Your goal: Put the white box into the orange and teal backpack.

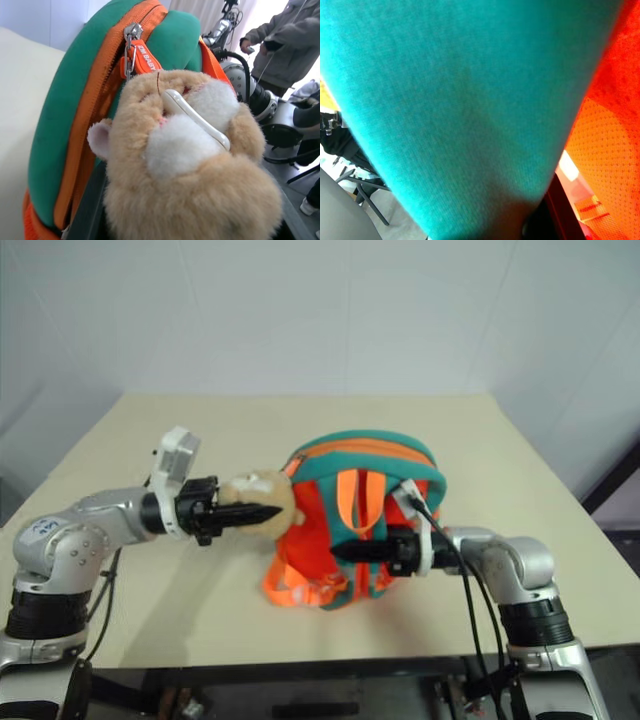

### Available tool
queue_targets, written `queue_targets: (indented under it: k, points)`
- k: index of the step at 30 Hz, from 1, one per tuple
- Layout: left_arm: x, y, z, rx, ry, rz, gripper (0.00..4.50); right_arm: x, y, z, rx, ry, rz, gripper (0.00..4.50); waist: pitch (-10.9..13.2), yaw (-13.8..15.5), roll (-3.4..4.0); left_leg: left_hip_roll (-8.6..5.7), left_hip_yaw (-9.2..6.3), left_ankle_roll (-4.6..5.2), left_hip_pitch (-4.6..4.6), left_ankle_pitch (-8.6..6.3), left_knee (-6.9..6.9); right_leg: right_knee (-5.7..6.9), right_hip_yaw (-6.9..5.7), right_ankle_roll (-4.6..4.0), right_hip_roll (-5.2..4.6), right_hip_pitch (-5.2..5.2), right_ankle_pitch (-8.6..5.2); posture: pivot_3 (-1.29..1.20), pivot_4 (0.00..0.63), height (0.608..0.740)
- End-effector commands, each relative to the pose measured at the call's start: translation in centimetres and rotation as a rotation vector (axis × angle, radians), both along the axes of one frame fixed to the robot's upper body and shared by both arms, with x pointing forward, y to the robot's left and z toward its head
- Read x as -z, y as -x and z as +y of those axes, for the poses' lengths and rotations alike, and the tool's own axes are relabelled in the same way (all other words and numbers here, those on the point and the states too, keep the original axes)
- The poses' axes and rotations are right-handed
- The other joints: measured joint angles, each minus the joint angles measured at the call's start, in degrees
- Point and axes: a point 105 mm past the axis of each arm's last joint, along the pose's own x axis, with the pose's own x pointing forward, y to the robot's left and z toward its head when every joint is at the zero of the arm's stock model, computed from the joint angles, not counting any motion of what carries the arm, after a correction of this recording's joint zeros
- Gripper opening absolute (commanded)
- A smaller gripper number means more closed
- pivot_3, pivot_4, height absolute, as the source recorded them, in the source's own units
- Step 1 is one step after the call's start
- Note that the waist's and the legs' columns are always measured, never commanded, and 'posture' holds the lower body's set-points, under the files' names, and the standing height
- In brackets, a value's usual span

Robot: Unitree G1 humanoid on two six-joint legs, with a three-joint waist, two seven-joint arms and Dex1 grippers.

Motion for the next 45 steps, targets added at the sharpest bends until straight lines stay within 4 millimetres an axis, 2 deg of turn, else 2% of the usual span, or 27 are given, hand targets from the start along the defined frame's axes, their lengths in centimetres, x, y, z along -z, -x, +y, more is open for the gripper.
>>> queue_targets:
  k: [1,5,7,9,15,21,26,30,32,35,36,39,45]
  points:
    - [-2.0,0.3,2.6,-0.042,-0.019,-0.075,1.62,-0.4,0.5,0.0,-0.019,-0.015,-0.015,0.07,0.00,0.03,0.00,0.01,0.02,-0.01,0.01,-0.01,-0.02,0.01,0.00,-0.03,0.00,-0.01,-0.02,0.00,0.150,0.740]
    - [-2.5,-0.2,5.1,-0.104,-0.071,-0.079,1.62,-0.4,0.5,0.1,-0.019,-0.017,-0.013,0.07,0.00,0.07,0.00,0.04,0.05,-0.02,0.00,-0.05,-0.03,0.00,0.00,-0.06,0.01,-0.05,-0.04,0.00,0.150,0.740]
    - [-2.0,-0.5,6.1,-0.134,-0.107,-0.059,1.62,-0.3,0.5,0.2,-0.021,-0.018,-0.012,0.07,0.00,0.08,0.00,0.04,0.08,-0.02,0.00,-0.09,-0.03,-0.02,0.00,-0.08,0.01,-0.05,-0.05,0.00,0.150,0.740]
    - [-0.6,-0.7,6.8,-0.150,-0.155,-0.006,1.62,-0.3,0.4,0.3,-0.025,-0.020,-0.012,0.07,0.00,0.05,0.00,0.07,0.12,-0.02,0.00,-0.13,-0.03,-0.02,0.00,-0.10,0.01,-0.07,-0.06,0.00,0.150,0.740]
    - [5.1,-1.7,7.7,-0.199,-0.375,0.029,1.62,-0.4,0.5,0.5,-0.029,-0.025,-0.012,0.07,0.00,0.10,0.01,0.28,0.28,-0.07,-0.02,-0.20,-0.04,0.04,0.03,-0.21,0.15,-0.25,-0.12,0.00,0.150,0.740]
    - [7.0,-3.2,6.4,-0.215,-0.372,0.005,1.62,-0.4,0.6,0.5,-0.028,-0.024,-0.008,0.07,-0.01,0.24,0.00,0.33,0.41,-0.08,-0.07,-0.20,-0.02,0.11,0.19,-0.22,0.21,-0.41,-0.11,0.00,0.150,0.740]
    - [7.9,-3.7,5.0,-0.203,-0.356,0.001,1.62,-0.4,0.7,0.5,-0.027,-0.024,-0.005,0.07,-0.01,0.22,0.00,0.35,0.54,-0.06,-0.07,-0.21,-0.01,0.16,0.32,-0.19,0.24,-0.49,-0.10,0.00,0.150,0.740]
    - [8.9,-2.7,4.6,-0.144,-0.364,0.059,1.62,-0.4,0.8,0.5,-0.024,-0.024,-0.005,0.07,-0.01,0.17,0.00,0.37,0.61,-0.05,-0.07,-0.22,-0.02,0.18,0.43,-0.18,0.28,-0.55,-0.09,0.00,0.150,0.740]
    - [8.4,-2.6,4.7,-0.141,-0.354,0.045,1.62,-0.5,0.8,0.4,-0.021,-0.023,-0.009,0.07,-0.01,0.19,0.00,0.37,0.63,-0.05,-0.07,-0.22,-0.01,0.19,0.46,-0.18,0.29,-0.56,-0.09,0.00,0.150,0.740]
    - [6.3,-1.6,5.0,-0.106,-0.296,0.010,1.62,-1.6,1.0,-0.1,-0.013,-0.026,-0.036,0.07,0.00,0.20,-0.01,0.37,0.65,-0.04,-0.07,-0.22,0.00,0.19,0.49,-0.17,0.30,-0.56,-0.09,0.00,0.150,0.740]
    - [5.7,-1.3,5.3,-0.099,-0.290,-0.004,1.62,-1.9,1.1,-0.4,-0.008,-0.012,-0.055,0.42,0.00,0.21,0.00,0.37,0.67,-0.03,-0.07,-0.23,0.00,0.19,0.52,-0.17,0.29,-0.57,-0.09,0.00,0.150,0.740]
    - [4.5,-0.7,6.4,-0.134,-0.294,-0.051,2.59,-2.0,1.7,-1.3,0.013,0.063,-0.149,1.35,-0.01,0.25,0.00,0.37,0.70,-0.01,-0.07,-0.25,-0.02,0.16,0.55,-0.17,0.29,-0.60,-0.09,0.00,0.150,0.740]
    - [4.4,0.2,9.0,-0.212,-0.348,-0.086,4.50,-2.3,1.4,-3.3,0.131,0.152,-0.357,3.50,0.00,0.21,-0.01,0.41,0.88,0.00,-0.06,-0.39,-0.01,0.08,0.64,-0.18,0.29,-0.65,-0.10,0.00,0.150,0.740]
